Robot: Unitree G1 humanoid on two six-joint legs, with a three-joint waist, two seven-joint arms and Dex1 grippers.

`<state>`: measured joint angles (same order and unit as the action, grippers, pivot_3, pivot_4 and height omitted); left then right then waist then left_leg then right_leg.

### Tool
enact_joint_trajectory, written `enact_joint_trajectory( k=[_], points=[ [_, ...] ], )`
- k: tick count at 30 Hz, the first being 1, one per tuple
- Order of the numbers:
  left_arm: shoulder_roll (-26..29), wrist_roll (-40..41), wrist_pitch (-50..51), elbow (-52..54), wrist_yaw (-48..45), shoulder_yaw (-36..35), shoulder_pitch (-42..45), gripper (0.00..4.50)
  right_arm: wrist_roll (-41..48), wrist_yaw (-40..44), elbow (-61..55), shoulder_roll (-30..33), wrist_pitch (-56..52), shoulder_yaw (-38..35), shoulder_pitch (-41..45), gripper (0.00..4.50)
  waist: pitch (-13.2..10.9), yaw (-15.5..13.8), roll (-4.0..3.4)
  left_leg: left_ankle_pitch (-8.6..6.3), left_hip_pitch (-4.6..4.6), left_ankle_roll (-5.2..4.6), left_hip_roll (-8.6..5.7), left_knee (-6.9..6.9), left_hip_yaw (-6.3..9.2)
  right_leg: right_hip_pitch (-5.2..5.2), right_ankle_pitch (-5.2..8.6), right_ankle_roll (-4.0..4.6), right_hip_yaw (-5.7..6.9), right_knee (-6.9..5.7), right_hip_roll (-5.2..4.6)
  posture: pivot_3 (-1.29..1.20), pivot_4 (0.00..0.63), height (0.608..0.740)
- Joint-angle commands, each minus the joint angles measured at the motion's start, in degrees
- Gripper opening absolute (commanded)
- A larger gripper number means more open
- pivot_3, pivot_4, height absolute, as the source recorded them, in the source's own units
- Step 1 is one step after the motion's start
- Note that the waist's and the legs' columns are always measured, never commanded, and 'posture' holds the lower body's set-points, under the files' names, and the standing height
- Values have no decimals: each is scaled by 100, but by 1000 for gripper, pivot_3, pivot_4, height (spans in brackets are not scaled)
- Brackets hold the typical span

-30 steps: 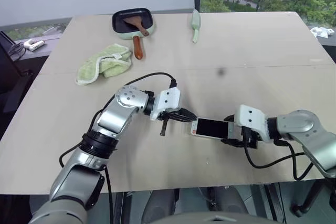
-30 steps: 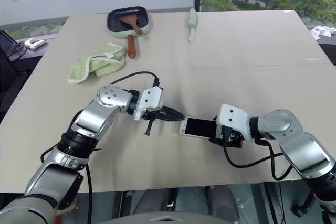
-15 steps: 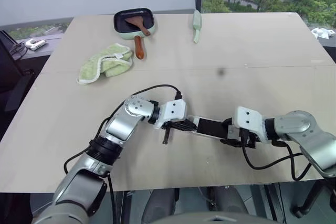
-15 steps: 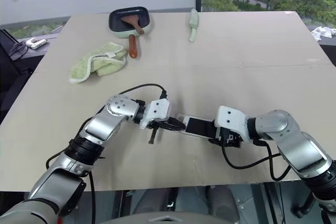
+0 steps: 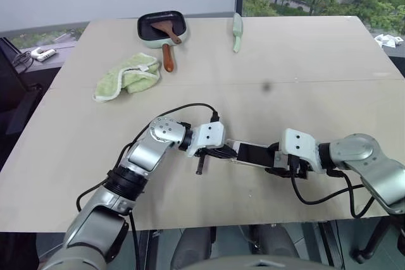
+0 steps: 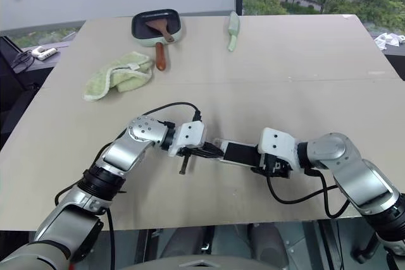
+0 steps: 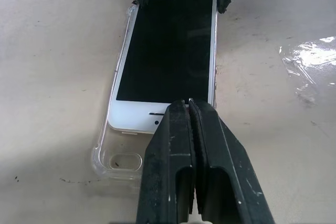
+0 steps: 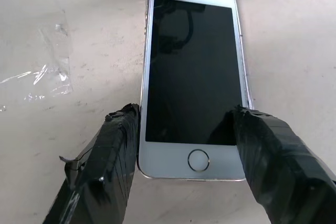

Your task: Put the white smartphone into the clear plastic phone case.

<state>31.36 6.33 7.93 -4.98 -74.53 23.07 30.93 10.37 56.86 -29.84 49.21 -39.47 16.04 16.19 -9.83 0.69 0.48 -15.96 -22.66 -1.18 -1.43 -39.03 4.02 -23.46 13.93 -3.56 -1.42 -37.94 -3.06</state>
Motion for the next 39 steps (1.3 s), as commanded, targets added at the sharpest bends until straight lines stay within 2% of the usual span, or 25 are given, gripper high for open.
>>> enact_joint_trajectory(
  k=[1, 10, 13, 25, 28, 31, 35, 39],
  points=[
    [-8, -298, 38, -232, 46, 250, -121, 76, 111, -76, -187, 13, -2, -257, 14, 3010, 2, -4, 0, 0, 0, 0, 0, -3, 3, 2, 0, 0, 3, 0, 0, 0, 150, 740],
    [-121, -376, 28, -308, 71, 322, -117, 76, 242, -130, -348, 88, -81, -395, 50, 3010, 12, -13, -2, 0, 3, -1, -3, -14, 22, 17, 0, 0, 18, 1, -1, 0, 150, 740],
    [-164, -368, 108, -319, 104, 326, -134, 76, 588, -134, -438, -155, -63, -582, 45, 3010, 13, -11, -1, 0, 3, -1, -4, -13, 23, 17, 0, 0, 18, 1, -1, 0, 150, 740],
    [-150, -405, 402, -92, 109, 486, -464, 76, 1109, -551, -861, -414, -400, -822, -297, 3010, 36, -12, -1, -1, 5, -1, -5, -14, 30, 23, 0, 0, 23, 3, -2, 0, 150, 740],
    [-145, -423, 589, 15, 136, 537, -625, 76, 1137, -666, -1036, -236, -583, -938, -622, 3010, 44, -19, -1, -1, 10, -2, -5, -14, 33, 30, 1, 0, 26, 5, -3, 0, 150, 740],
    [-78, -477, 705, 212, 187, 601, -817, 76, 1149, -795, -1171, -54, -712, -1275, -1167, 3010, 49, -55, -4, -4, 82, -5, -4, -1, 39, 111, 5, 0, 34, 26, -3, 0, 150, 740],
    [-16, -440, 879, 442, 337, 572, -1074, 76, 1263, -858, -1373, 94, -726, -1799, -1814, 3010, 53, -44, -9, -6, 90, -8, -3, 4, 42, 123, 4, -1, 35, 37, -5, 0, 150, 740],
    [-37, -387, 988, 570, 540, 505, -1249, 76, 1499, -913, -1479, 99, -877, -2292, -2063, 3010, 65, -40, -20, -6, 93, -7, -2, 5, 42, 124, 5, -2, 34, 36, -4, 0, 150, 740]
  ],
)
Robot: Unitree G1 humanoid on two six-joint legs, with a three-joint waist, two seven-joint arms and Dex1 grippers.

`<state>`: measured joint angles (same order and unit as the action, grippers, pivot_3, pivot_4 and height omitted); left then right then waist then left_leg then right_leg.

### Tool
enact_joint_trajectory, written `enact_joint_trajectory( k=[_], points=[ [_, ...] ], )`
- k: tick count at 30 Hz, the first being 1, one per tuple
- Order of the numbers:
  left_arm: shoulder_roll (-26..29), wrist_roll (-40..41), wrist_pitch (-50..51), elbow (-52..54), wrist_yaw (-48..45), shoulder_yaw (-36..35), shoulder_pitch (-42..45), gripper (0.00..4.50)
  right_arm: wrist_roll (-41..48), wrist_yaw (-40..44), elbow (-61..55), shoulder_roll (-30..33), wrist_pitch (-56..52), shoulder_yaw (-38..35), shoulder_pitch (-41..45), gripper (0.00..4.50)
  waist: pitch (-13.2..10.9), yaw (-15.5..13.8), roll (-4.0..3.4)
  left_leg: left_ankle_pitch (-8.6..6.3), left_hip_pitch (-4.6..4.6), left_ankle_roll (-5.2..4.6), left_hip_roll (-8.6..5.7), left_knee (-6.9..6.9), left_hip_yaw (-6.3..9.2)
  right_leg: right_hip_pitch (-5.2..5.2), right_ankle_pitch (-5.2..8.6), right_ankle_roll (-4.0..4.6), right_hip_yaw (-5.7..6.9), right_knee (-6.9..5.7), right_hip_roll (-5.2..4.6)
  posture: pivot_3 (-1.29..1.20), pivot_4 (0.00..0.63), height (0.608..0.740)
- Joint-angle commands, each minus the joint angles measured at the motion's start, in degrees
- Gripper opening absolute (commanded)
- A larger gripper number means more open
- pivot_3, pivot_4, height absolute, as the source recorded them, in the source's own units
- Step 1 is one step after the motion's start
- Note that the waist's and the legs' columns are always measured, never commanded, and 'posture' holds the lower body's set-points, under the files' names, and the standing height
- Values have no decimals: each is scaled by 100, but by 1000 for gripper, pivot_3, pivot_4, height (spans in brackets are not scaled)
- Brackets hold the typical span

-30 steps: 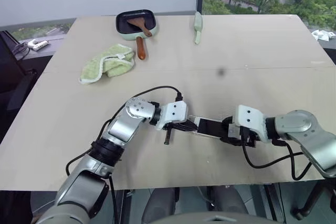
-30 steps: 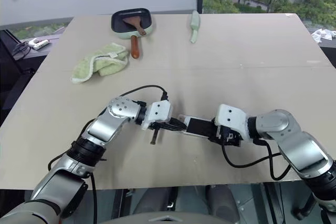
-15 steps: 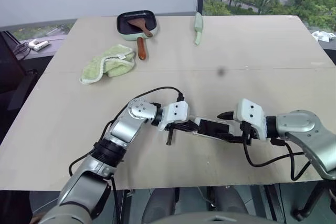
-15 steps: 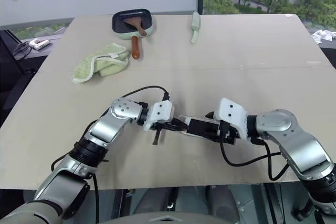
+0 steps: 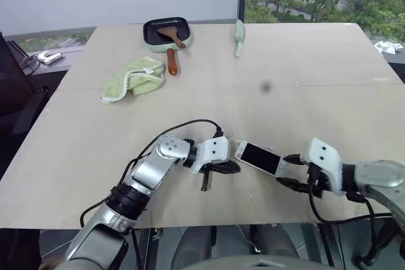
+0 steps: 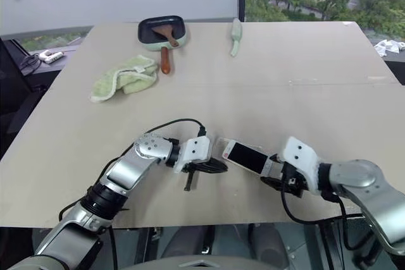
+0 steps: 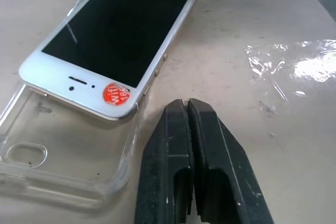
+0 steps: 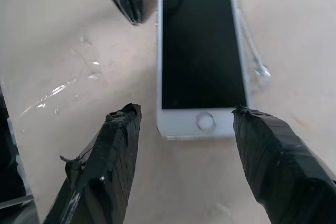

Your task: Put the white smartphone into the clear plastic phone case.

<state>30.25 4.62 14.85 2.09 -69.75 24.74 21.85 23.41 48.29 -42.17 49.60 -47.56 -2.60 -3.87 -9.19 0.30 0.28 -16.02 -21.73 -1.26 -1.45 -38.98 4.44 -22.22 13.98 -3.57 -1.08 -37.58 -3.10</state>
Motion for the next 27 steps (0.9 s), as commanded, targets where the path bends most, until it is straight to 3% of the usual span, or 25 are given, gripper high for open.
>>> enact_joint_trajectory(
  k=[1, 10, 16, 27],
  points=[
    [70, -203, 318, -107, 93, 328, -375, 76, 238, -48, -235, 77, -85, -516, -82, 3010, 2, -1, 0, 0, 0, 0, 0, 0, 0, 0, 0, 0, 0, 1, 0, 0, 150, 740],
    [-11, 1401, 1053, 1239, -159, -502, -626, 76, 485, 52, 9, 136, 115, -701, -82, 3010, -16, 9, 3, 0, -9, 0, 3, 15, 2, -5, 0, 0, 4, 16, -1, 0, 150, 740],
    [-251, 1717, 875, 667, 59, -1072, 32, 76, 419, -25, 120, -10, 367, -458, -206, 3010, -16, -32, 5, 0, -19, 0, 2, 14, 3, -16, 0, 1, 6, 16, 1, 0, 150, 740],
    [-562, 600, -471, -1197, 91, -540, 849, 76, -322, -160, 113, 339, 594, 201, -657, 3010, -20, -16, 10, 1, -35, 1, -1, 21, -5, -38, -1, 0, 0, 22, 2, 0, 150, 740]
  ],
)
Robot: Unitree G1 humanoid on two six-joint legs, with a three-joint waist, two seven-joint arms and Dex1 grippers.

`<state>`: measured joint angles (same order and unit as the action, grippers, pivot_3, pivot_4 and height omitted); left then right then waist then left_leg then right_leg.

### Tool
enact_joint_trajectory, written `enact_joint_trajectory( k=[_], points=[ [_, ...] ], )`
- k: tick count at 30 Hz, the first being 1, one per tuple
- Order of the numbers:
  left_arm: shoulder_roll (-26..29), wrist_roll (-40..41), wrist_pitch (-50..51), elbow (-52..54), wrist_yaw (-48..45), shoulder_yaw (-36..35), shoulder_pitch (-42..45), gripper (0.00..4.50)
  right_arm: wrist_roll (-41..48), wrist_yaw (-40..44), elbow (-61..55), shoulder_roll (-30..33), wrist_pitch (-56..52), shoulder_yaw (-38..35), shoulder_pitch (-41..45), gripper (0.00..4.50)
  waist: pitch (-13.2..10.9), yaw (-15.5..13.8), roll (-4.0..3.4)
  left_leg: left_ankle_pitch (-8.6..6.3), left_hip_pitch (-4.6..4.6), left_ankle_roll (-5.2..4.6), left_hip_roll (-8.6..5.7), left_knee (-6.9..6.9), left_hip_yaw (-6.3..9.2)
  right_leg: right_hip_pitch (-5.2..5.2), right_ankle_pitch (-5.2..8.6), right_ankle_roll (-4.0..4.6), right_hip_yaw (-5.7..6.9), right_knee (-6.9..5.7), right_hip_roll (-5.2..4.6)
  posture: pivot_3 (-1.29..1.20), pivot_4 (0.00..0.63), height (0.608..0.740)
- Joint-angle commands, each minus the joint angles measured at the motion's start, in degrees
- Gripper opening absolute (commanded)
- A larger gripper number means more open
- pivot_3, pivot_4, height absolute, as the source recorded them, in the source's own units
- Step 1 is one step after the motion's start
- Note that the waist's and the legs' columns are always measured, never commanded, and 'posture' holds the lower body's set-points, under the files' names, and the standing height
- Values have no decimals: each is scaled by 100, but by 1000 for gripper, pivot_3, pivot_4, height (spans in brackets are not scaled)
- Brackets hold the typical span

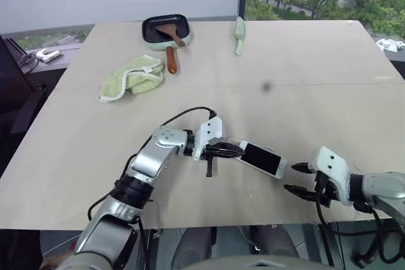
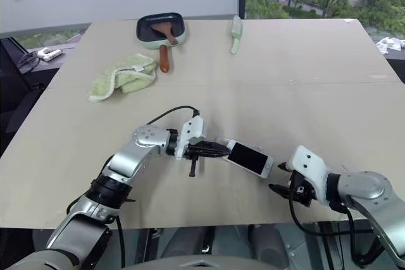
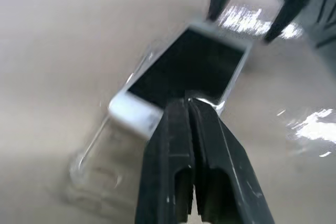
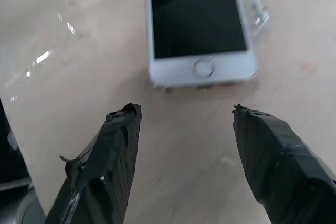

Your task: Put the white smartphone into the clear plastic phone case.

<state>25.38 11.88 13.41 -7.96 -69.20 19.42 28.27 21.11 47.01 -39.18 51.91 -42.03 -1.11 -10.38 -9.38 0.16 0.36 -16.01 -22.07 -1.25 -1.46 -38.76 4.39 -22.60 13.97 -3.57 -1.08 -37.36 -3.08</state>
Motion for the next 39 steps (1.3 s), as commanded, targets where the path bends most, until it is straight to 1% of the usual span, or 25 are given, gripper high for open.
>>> enact_joint_trajectory(
  k=[1, 7, 12, 21, 26, 28, 36, 39],
  points=[
    [-117, -172, -409, -323, 41, -1, 265, 76, -133, -96, -209, 79, 8, 128, 36, 3010, -1, -3, 2, 0, 0, 0, 0, 0, 0, 0, 0, 0, 0, 0, 0, 0, 150, 740],
    [-192, -303, -628, -540, -61, 71, 321, 76, -357, -569, -197, -200, -273, 572, 532, 3010, -1, 46, 2, 0, 1, 0, 1, 1, 0, -1, 0, -1, -2, -1, 0, 0, 150, 740],
    [-154, -327, -646, -474, -118, 104, 229, 76, -299, -816, -224, -464, -508, 651, 833, 3010, -1, 40, 2, 0, 0, 0, 0, 2, 2, -2, 0, 0, 0, -1, -1, 0, 150, 740],
    [-42, -306, -565, -233, -110, 74, 152, 76, -371, -985, -124, -535, -832, 857, 1291, 3010, -1, 51, 2, 0, 1, 0, 1, 4, 2, -6, 0, 0, -1, -5, 0, 0, 150, 740],
    [0, -317, -504, -115, -106, 85, 86, 76, -372, -1004, -134, -526, -935, 907, 1389, 3010, -1, 49, 2, 0, 0, 0, 0, 4, 2, -7, 0, 0, -1, -6, 0, 0, 150, 740],
    [3, -336, -511, -120, -96, 97, 57, 76, -286, -940, -201, -491, -963, 810, 1315, 3010, -1, 48, 2, 0, 0, 0, 0, 6, 1, -7, 0, 0, -1, -5, 0, 0, 150, 740],
    [62, -561, -716, -363, -99, 192, 66, 76, 242, -182, -159, 191, -881, -506, 452, 3010, -2, 16, 4, 0, 0, 0, -2, 7, 2, -5, -1, 0, -1, -5, -2, 0, 150, 740],
    [53, -580, -753, -413, -98, 198, 73, 76, 266, -227, 46, 192, -773, -803, 529, 3010, -1, 28, 3, 0, 4, -1, -1, 7, 1, -1, 0, 0, -1, -5, -1, 0, 150, 740]
  ],
)
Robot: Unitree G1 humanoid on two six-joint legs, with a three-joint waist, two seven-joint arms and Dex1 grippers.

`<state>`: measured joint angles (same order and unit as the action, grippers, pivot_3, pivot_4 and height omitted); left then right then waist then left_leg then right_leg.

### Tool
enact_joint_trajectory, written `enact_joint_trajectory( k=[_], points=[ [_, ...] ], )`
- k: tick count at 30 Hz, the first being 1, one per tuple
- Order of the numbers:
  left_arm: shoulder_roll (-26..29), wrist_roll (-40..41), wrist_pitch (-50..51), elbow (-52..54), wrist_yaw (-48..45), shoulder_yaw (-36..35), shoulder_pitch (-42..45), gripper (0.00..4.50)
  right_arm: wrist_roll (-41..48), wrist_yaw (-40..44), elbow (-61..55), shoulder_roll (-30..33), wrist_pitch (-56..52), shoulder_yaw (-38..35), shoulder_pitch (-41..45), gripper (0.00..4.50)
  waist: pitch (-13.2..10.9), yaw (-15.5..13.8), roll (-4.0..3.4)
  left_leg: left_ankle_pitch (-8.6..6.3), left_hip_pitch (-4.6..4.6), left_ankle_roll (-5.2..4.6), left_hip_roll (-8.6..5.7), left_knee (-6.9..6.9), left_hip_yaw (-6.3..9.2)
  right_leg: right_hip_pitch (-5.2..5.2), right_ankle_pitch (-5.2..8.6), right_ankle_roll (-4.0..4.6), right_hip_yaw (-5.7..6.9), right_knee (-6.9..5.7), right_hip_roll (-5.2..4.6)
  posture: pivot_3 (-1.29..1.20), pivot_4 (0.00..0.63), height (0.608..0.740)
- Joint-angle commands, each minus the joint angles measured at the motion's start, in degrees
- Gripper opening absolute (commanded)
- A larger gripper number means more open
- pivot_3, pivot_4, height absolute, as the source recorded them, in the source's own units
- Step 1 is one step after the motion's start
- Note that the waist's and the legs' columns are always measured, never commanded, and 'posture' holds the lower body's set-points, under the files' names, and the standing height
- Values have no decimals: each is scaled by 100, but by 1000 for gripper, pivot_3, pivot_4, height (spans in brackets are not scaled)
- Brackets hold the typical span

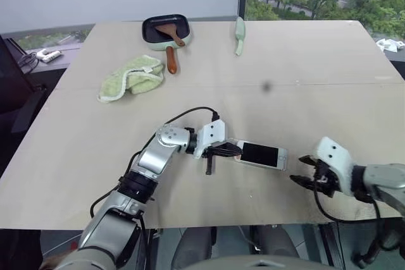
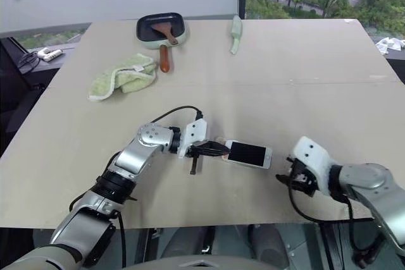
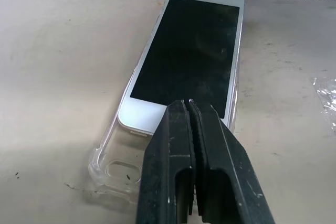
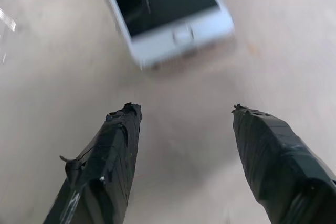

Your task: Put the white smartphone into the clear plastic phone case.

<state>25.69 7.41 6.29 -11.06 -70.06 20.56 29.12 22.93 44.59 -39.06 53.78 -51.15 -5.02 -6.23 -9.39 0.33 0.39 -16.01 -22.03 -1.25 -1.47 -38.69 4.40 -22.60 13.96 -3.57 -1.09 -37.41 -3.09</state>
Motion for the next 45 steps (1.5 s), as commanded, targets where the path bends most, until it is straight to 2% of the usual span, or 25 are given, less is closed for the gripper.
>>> enact_joint_trajectory(
  k=[1, 5, 6, 9, 11, 13, 16, 24, 37, 45],
  points=[
    [15, -140, -48, -115, -10, 87, -8, 76, 115, -32, 78, -57, 153, -450, 203, 3010, 0, 19, 0, 0, 3, 0, 0, 0, -3, 1, 0, 0, -3, 0, 0, 0, 150, 740],
    [-20, -103, -45, -60, 26, 54, 14, 76, 138, -147, 157, -261, 143, -246, 533, 3010, 1, 27, 0, 0, 5, 0, 1, 0, -4, 2, 0, 0, -4, -1, 1, 0, 150, 740],
    [-34, -33, 12, 29, 41, -2, 31, 23, 104, -155, 179, -281, 170, -161, 585, 2767, 1, 27, 0, 0, 5, 0, 1, 0, -4, 2, 0, 0, -3, -1, 1, 0, 150, 740],
    [-47, 254, 298, 347, 122, -258, 120, 0, 88, -43, 241, -232, 235, 22, 664, 1876, 0, 17, 2, 0, 0, 0, 1, 0, -2, 0, 0, 0, -2, 0, 0, 0, 150, 740],
    [22, 399, 504, 572, 158, -422, 187, 0, -24, -42, 322, -192, 321, 197, 716, 863, -4, 21, 4, 0, -9, 0, 0, 0, -1, -8, 0, -1, -1, 1, -1, 0, 150, 740],
    [235, 522, 747, 836, 125, -618, 207, 0, -108, 17, 392, -140, 414, 370, 766, 71, -6, 25, 3, 0, -12, 0, 0, 0, 0, -12, 0, 0, 0, 0, -1, 0, 150, 740],
    [637, 539, 952, 1047, 19, -752, 142, 0, -213, 93, 470, -78, 536, 547, 847, 71, -9, 53, 4, 0, -9, 1, 2, 4, 0, -13, 0, 0, -1, -1, 1, 0, 150, 740],
    [1255, 67, 508, 466, 25, -750, -66, 0, -396, 180, 623, -80, 695, 914, 1157, 71, -14, 34, 9, 1, -4, 1, 2, 12, -3, -13, 0, 1, -3, 2, 0, 0, 150, 740],
    [565, -243, 346, 190, 57, -137, 47, 0, -481, 110, 617, -242, 644, 1192, 1302, 71, -14, 6, 9, 1, -11, 1, 0, 16, 0, -13, -1, 1, 1, 14, -2, 0, 150, 740],
    [364, -315, 328, 168, 34, -16, 37, 0, -442, 49, 451, -345, 495, 1306, 1362, 71, -13, -26, 9, 1, -8, 1, -2, 15, 0, -11, -1, 1, 0, 12, -3, 0, 150, 740]
  ],
)
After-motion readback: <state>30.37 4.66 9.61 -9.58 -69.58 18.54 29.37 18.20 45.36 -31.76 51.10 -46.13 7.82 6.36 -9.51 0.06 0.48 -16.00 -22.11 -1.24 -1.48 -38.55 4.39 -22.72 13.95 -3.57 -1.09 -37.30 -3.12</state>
